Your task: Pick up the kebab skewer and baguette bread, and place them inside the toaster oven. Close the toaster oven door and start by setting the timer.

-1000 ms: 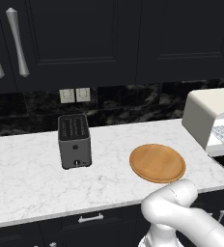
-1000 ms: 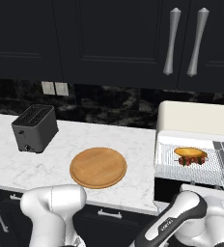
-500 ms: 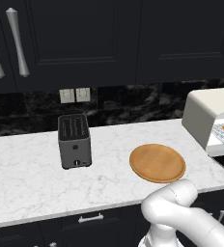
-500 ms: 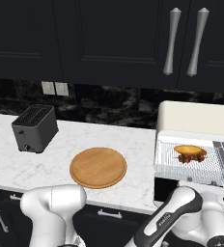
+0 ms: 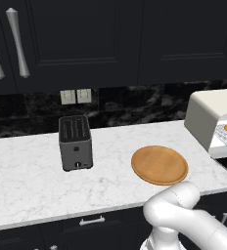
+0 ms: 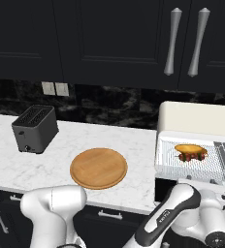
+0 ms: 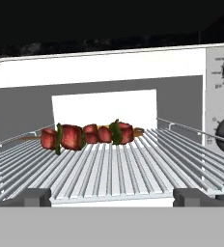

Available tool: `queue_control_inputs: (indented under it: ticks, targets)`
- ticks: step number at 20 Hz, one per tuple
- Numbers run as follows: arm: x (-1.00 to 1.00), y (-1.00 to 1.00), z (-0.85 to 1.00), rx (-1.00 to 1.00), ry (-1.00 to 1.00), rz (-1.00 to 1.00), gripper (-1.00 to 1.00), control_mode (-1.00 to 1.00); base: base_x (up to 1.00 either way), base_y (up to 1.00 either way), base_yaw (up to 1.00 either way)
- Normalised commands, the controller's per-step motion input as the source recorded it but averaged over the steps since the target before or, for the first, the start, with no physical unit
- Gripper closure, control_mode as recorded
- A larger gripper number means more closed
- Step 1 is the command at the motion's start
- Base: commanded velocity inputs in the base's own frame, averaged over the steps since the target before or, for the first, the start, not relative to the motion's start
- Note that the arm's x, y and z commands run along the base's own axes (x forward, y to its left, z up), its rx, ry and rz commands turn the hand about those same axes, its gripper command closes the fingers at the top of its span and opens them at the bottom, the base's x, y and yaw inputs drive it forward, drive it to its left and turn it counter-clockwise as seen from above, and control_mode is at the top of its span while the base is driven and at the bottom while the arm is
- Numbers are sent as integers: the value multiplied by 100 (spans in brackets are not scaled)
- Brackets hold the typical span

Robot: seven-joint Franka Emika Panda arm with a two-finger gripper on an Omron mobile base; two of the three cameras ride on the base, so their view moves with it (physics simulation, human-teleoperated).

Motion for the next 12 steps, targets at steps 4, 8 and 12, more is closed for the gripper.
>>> queue_control_inputs:
  ticks: [4,8,12]
  targets:
    - [18,5,0,0,0,0,-100,-100,0,0,0]
    - [23,6,0,0,0,0,-100,-100,0,0,0]
    - [26,6,0,0,0,0,-100,-100,0,0,0]
